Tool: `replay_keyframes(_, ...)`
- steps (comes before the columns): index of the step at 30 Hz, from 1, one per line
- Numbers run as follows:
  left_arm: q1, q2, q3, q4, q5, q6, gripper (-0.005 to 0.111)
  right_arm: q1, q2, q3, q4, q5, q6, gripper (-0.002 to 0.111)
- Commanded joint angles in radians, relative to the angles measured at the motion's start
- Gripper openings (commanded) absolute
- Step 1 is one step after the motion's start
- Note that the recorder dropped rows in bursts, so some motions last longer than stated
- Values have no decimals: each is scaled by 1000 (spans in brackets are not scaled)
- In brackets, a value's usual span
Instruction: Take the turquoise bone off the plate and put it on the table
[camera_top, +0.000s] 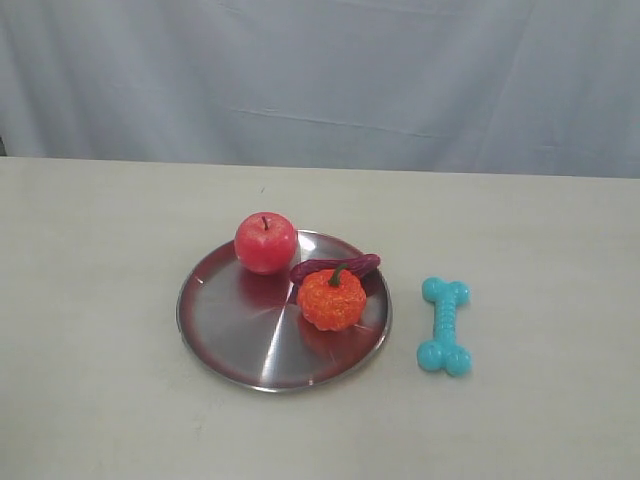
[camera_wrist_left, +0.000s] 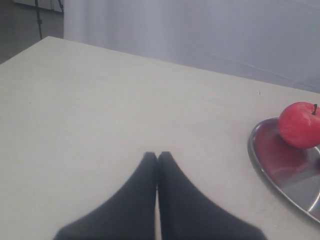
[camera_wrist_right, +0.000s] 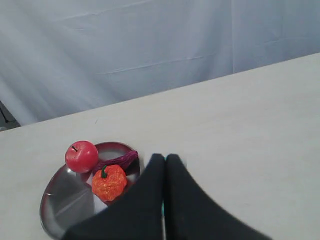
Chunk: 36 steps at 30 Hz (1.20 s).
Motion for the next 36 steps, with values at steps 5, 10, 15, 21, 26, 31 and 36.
replay_keyframes(5,4,-1,3,-1,-5,-2,0,-8,-18,182,35,-219,-8,0)
replay_keyframes(10,4,-1,3,-1,-5,-2,0,-8,-28,381,62,-472,-73,0)
replay_keyframes(15,4,-1,3,-1,-5,-2,0,-8,-88,531,198,-640,-314,0)
replay_keyframes(21,4,-1,3,-1,-5,-2,0,-8,-176,643,250,-686,-464,0)
replay_keyframes(26,4,-1,3,-1,-5,-2,0,-8,-235,733,250,-691,-502,0)
replay_keyframes(31,4,-1,3,-1,-5,-2,0,-8,-290,821,250,-711,-502,0)
replay_keyframes(36,4,-1,3,-1,-5,-2,0,-8,-347,884,250,-711,-517,0)
